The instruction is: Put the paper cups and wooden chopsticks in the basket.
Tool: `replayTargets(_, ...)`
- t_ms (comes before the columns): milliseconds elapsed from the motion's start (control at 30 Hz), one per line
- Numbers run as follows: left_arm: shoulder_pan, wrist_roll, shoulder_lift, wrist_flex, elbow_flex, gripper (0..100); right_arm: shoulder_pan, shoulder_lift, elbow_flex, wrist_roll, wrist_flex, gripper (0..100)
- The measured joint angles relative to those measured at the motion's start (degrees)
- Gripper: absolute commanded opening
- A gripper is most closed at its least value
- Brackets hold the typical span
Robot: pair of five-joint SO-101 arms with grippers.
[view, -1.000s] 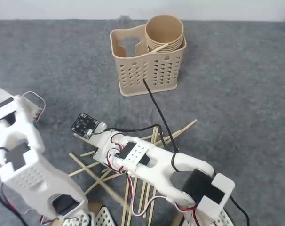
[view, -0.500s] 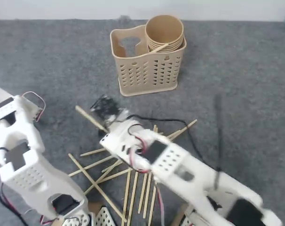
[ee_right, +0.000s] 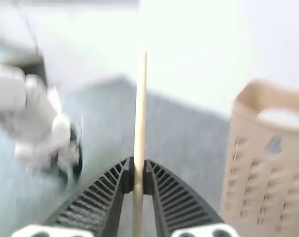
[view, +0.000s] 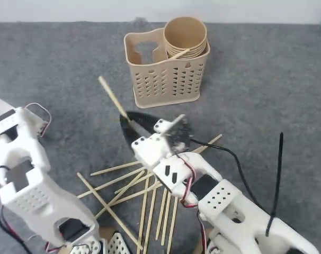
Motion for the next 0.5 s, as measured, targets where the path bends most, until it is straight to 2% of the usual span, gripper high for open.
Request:
replayTargets(267,0.0,-0.09,0.0,0.0,0.0,6,6.24,-0.09,0.26,-7.03,-16.7,0.7)
replayTargets(500,0.0,-0.09,0.0,0.0,0.0,6,16.26,-0.18,0.09,-12.75,-28.84,0.7)
